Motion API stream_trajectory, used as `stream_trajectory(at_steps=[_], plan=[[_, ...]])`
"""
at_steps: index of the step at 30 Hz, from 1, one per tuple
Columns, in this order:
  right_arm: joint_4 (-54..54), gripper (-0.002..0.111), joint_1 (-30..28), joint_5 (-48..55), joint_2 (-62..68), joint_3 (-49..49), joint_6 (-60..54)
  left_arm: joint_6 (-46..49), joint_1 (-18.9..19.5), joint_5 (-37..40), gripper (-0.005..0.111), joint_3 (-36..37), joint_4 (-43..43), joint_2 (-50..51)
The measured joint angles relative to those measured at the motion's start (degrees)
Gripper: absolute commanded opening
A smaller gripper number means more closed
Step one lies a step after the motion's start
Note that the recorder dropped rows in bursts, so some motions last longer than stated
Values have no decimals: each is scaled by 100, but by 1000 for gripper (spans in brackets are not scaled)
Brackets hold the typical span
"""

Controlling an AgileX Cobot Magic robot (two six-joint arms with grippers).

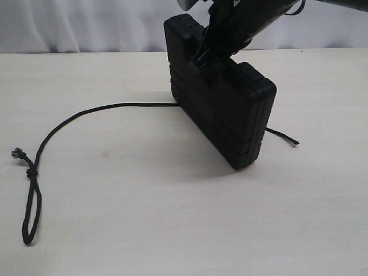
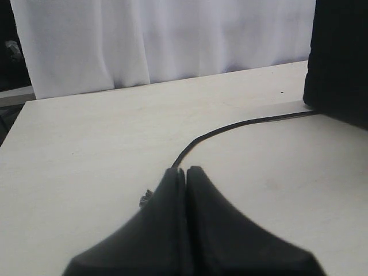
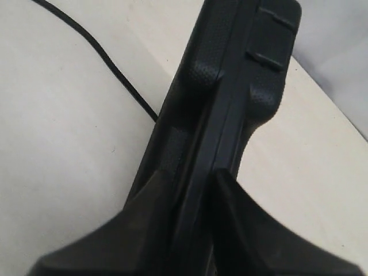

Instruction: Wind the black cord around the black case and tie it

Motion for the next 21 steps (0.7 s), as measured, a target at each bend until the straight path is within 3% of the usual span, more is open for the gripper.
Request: stream_trajectory(at_steps=[21], plan=[[-108,4,0,47,59,-48,81,0,0,0,0,0,0,0]])
